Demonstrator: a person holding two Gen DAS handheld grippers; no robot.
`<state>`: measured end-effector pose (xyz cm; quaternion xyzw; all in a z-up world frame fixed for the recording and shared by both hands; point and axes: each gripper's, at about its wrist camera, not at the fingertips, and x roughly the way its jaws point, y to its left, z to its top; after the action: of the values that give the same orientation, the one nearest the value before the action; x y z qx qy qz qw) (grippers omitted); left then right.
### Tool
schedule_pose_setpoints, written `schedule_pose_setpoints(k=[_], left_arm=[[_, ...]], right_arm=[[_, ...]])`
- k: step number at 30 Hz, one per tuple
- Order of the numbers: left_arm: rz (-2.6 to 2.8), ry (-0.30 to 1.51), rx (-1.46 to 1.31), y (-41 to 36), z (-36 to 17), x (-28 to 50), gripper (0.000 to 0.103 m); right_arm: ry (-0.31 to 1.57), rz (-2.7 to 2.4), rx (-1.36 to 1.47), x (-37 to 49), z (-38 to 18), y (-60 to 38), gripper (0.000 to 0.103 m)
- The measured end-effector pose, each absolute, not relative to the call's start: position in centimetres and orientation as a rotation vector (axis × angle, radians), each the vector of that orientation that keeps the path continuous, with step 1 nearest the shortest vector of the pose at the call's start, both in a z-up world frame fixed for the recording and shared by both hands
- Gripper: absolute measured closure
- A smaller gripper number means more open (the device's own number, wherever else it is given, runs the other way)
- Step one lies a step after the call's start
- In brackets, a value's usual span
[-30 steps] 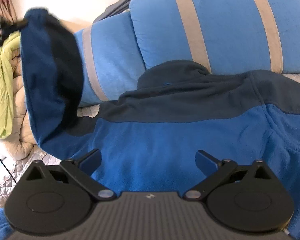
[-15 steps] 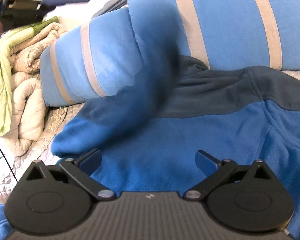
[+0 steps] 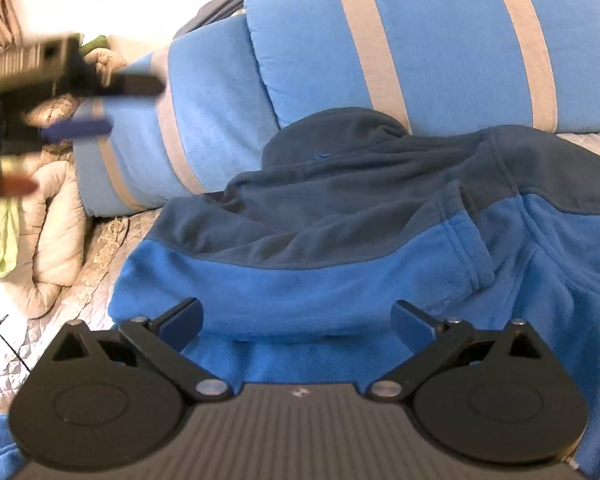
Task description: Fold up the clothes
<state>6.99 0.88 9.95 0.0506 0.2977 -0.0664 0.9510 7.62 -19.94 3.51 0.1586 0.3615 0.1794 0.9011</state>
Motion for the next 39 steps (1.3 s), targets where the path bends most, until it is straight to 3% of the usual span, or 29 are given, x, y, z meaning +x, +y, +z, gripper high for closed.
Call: schedule_pose_setpoints(k=[6, 17, 28, 33, 39], left_arm=[[-0.023, 0.662, 0.159, 2.9, 5.3, 6.7, 0.006], [0.010, 0.754, 0.029, 7.0, -0.5, 6.4, 0.006], [-0.003, 0.742, -0.172, 9.9, -0.6, 6.5, 0.006], [-0.001, 0.742, -0.166, 10.1, -0.7, 6.5, 0.006], [-0.008, 0.733, -0.163, 10.2, -0.7, 6.4, 0.006]], right_arm=[[0.758, 0.341, 0.340, 7.8, 3.4, -20.3, 0.000], [0.751, 0.306, 0.304, 7.9, 3.7, -20.0, 0.000], [0.618, 0.152, 0.296, 7.1, 5.5, -22.2, 0.000], [0.657, 0.129, 0.128, 7.4, 6.6, -21.3, 0.000], [0.708, 0.185, -0.273, 7.7, 6.9, -20.1, 0.000]])
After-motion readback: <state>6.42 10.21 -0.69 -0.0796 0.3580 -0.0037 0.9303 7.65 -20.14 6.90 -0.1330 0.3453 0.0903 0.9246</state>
